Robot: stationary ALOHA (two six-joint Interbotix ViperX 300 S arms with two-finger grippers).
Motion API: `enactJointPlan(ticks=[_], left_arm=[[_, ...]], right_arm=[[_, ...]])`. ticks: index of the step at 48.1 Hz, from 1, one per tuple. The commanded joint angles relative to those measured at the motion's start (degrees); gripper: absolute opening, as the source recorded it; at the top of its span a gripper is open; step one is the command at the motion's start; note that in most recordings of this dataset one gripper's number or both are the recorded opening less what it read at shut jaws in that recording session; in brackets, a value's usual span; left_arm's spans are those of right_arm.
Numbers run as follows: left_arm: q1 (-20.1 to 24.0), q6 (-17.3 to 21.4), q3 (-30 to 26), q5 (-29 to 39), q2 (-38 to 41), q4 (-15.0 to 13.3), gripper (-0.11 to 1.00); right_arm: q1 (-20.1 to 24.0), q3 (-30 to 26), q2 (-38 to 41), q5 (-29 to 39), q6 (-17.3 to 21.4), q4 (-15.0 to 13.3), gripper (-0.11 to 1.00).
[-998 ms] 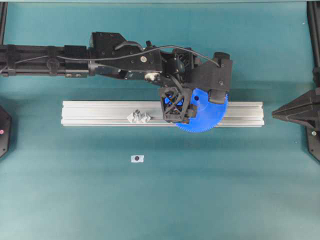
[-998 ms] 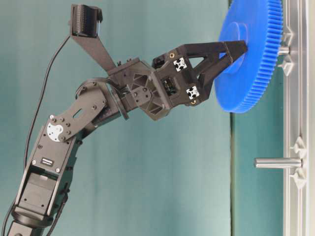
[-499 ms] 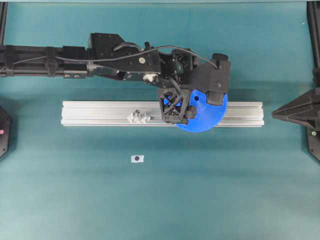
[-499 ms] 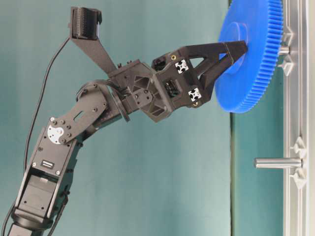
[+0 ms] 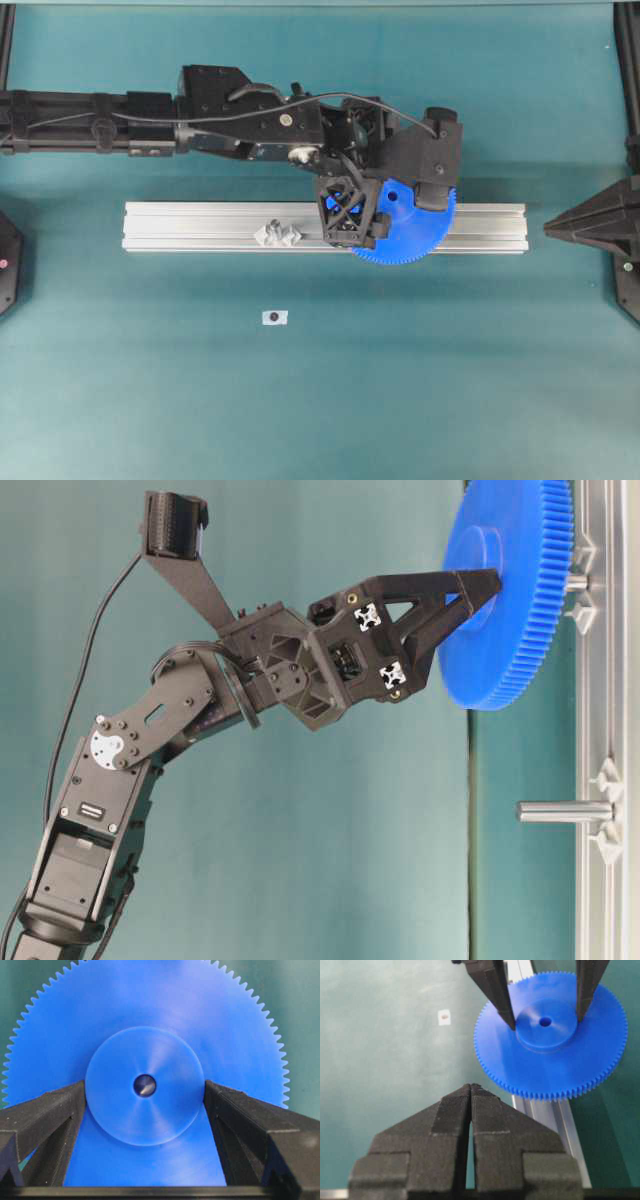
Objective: Insert the large gear onto the shaft.
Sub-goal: 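Align the gear's center hole with the shaft tip, adjusting position, then lower the gear down onto the shaft and open the left gripper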
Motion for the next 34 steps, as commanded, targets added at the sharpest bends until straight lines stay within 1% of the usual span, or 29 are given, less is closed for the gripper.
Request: enactJointPlan(ticks=[1,12,24,34], left_arm=[[-0.2,-0.2,-1.3,-0.1,-1.6,0.1,0.91],[-1.3,-0.1,-2.5,-0.5,-2.0,0.1,0.91],[-2.0,-0.2,-4.4,-3.0,-2.0,0.1,0.91],[-2.9,-0.1,-7.8,-3.5,-3.8,0.1,0.91]], right_arm=[[-0.1,-0.7,0.4,-0.5,0.5,0.0,0.06],[-0.1,-0.7,0.4,-0.6,0.4,0.0,0.06],[-0.1,-0.7,0.4,-0.5,0.5,0.0,0.06],[0.0,-0.8,0.4,-0.5,0.5,0.0,0.06]])
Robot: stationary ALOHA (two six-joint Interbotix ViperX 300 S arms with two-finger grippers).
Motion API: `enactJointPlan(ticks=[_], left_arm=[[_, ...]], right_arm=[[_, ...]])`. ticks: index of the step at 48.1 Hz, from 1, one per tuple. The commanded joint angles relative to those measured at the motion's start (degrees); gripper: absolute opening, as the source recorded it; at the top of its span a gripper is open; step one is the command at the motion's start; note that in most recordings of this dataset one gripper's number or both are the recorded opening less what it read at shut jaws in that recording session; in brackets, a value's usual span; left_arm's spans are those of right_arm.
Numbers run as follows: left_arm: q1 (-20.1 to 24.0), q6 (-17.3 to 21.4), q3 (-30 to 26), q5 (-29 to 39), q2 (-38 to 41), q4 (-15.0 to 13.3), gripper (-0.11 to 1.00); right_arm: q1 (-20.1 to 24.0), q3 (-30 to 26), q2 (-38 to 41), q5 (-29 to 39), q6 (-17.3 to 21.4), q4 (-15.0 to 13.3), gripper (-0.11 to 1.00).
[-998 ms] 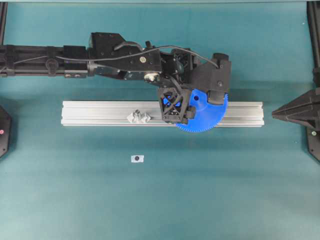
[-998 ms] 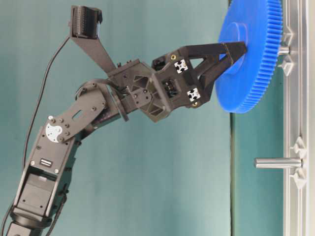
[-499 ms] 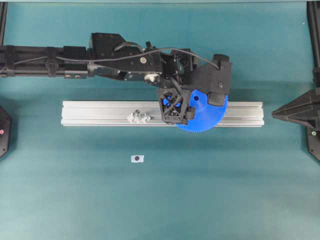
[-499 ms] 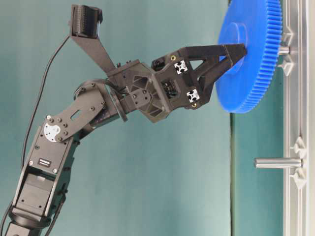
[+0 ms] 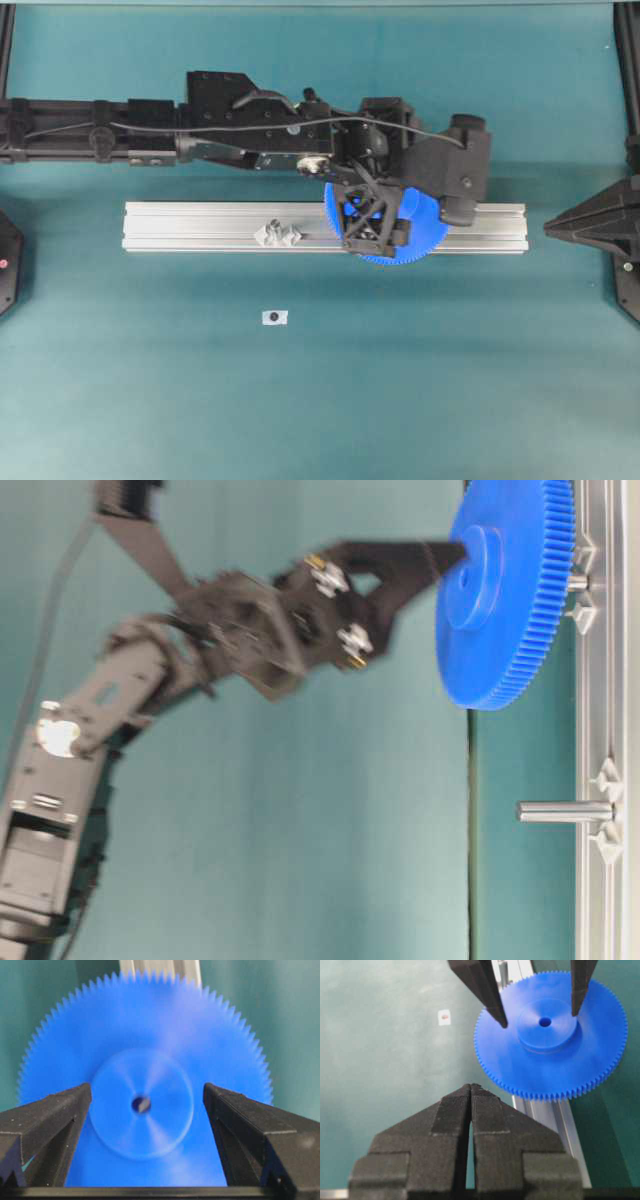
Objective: Insert the large gear onto the shaft.
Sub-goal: 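Lower the gear down onto the shaft and open the left gripper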
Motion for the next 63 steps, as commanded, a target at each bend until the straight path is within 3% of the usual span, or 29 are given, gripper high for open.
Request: enactJointPlan(ticks=[1,12,18,27,30,53,63], left_arm=[[-0.3,0.0,-2.7,-0.4,-3.8,0.1,0.91],[1.5,0.8,-1.0,-4.0,-8.3,0.1,0.82],[1.2,2.8,1.5,-4.8,-9.1,0.1,0.57],[0.7,3.8,3.3,-4.8,-9.0,0.1,0.08],[0.8,3.7,3.6,-5.2,-9.0,0.1,0.00],[2.1,3.5,8.9,-5.7,-3.6,0.1,-0.01],[2.0,3.4,8.2,-4.4,-0.7,0.1,-0.01]], right_arm=[[-0.1,-0.8,0.4,-0.4,0.5,0.0,0.06],[0.0,-0.9,0.4,-0.4,0.8,0.1,0.06],[-0.1,-0.9,0.4,-0.4,0.8,0.0,0.06],[-0.1,-1.0,0.4,-0.4,0.9,0.1,0.06],[0.0,-1.1,0.4,-0.4,0.9,0.0,0.06],[-0.1,-1.2,0.4,-0.4,0.9,0.2,0.06],[-0.1,-1.5,0.4,-0.4,1.0,0.3,0.06]])
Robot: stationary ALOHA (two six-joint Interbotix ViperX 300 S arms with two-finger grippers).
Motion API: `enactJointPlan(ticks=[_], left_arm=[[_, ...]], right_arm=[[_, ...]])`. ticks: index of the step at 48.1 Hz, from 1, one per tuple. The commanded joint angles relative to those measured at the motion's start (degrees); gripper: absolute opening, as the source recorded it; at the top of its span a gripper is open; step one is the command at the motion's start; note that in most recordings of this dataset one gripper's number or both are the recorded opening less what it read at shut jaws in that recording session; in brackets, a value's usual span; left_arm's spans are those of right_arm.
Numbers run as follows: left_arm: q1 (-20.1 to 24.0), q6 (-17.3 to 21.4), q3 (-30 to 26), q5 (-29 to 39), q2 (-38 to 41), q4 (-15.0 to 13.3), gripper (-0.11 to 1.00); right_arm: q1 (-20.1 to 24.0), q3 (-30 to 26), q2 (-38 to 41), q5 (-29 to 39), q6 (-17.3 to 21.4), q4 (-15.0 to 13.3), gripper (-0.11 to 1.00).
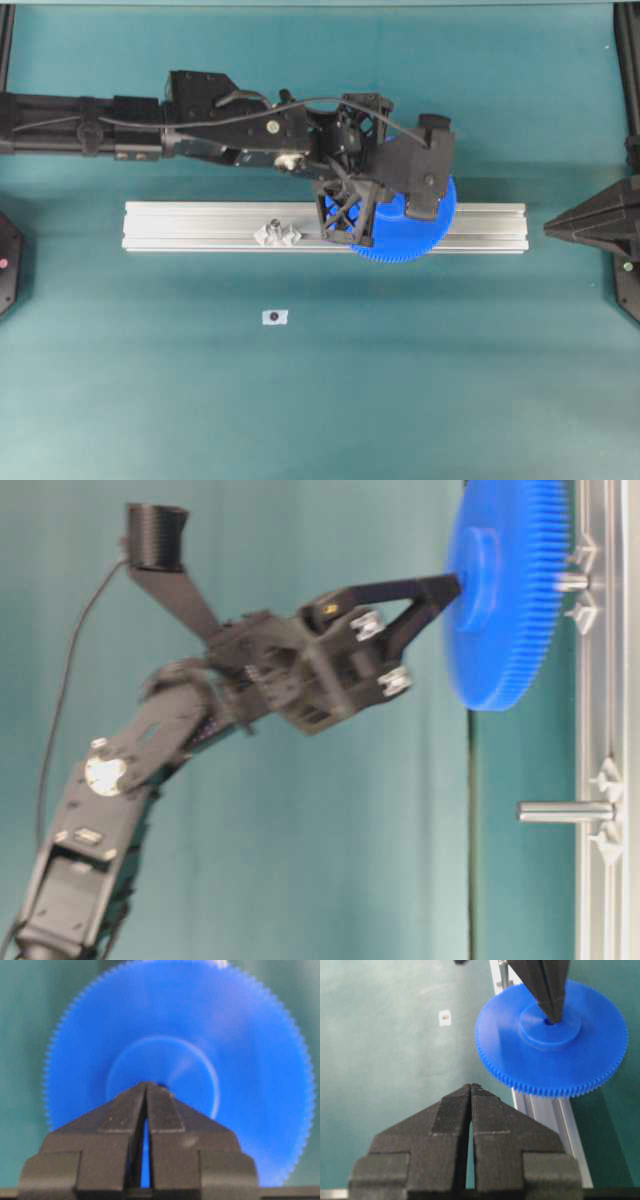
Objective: Insert the large gear onto the shaft.
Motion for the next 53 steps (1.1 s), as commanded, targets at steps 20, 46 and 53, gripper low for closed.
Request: enactJointPlan(ticks=[20,46,53], left_arm=[[0.4,0.5,-4.9,0.6,-3.7,0.0,-0.01],[0.3,0.7,1.8,-1.0,-18.6,0.0,-0.01],[-0.5,0.6,5.5,-2.2,-22.6,0.0,-0.01]], right_arm=[[0.0,-1.6,0.3,-0.2,1.1,0.1,0.06],[-0.1,-1.8,0.2,-0.2,1.1,0.0,0.06],[-0.1,-1.8,-0.3,0.1,1.1,0.0,0.06]])
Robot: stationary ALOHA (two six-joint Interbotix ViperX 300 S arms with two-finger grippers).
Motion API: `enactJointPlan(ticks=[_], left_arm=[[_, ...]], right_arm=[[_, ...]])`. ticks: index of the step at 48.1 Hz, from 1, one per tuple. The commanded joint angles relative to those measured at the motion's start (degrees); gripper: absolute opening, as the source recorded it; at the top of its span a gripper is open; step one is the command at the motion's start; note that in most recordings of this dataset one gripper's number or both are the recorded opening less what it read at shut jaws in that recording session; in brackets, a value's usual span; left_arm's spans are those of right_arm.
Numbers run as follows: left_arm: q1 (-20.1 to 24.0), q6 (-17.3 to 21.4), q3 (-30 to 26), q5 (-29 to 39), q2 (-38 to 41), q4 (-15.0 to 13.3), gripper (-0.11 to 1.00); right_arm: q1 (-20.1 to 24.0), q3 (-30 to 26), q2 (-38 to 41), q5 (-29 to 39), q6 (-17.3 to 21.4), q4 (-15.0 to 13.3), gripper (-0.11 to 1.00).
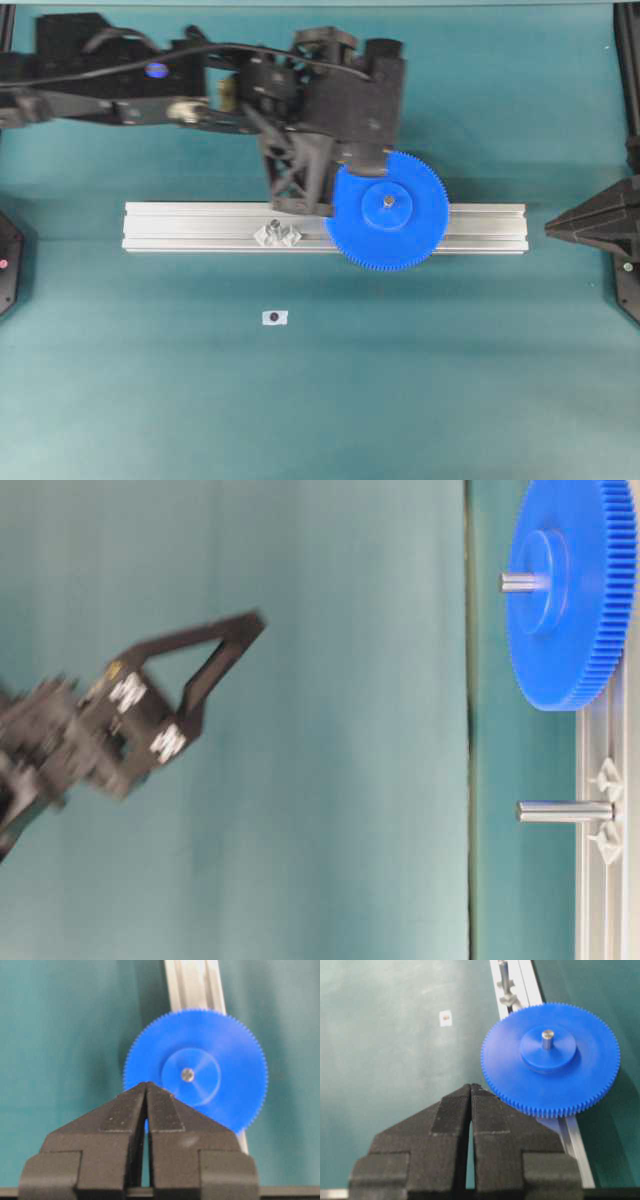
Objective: Insert the large gear onto the shaft.
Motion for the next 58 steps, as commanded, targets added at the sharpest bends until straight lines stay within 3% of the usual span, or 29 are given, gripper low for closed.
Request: enactJointPlan(ticks=[1,38,45,58], left_arm=[[-0.8,-0.3,1.3,-1.1,-4.3,0.1,-0.01],[-4.6,-1.8,23.7,-23.6,-19.2,0.1,-0.01],[-5.6,-6.8,27.9,-31.1,-21.8,0.1,-0.01],[-8.4,-20.7,35.9,-41.8,-22.7,0.1,-0.01]], right_arm=[[-0.1,-1.8,0.1,-0.1,0.4,0.0,0.06],[0.4,-2.3,-0.5,2.1,0.4,-0.1,0.06],[0.4,-2.2,-0.5,2.2,0.4,-0.1,0.06],[0.4,-2.2,-0.5,2.2,0.4,-0.1,0.06]])
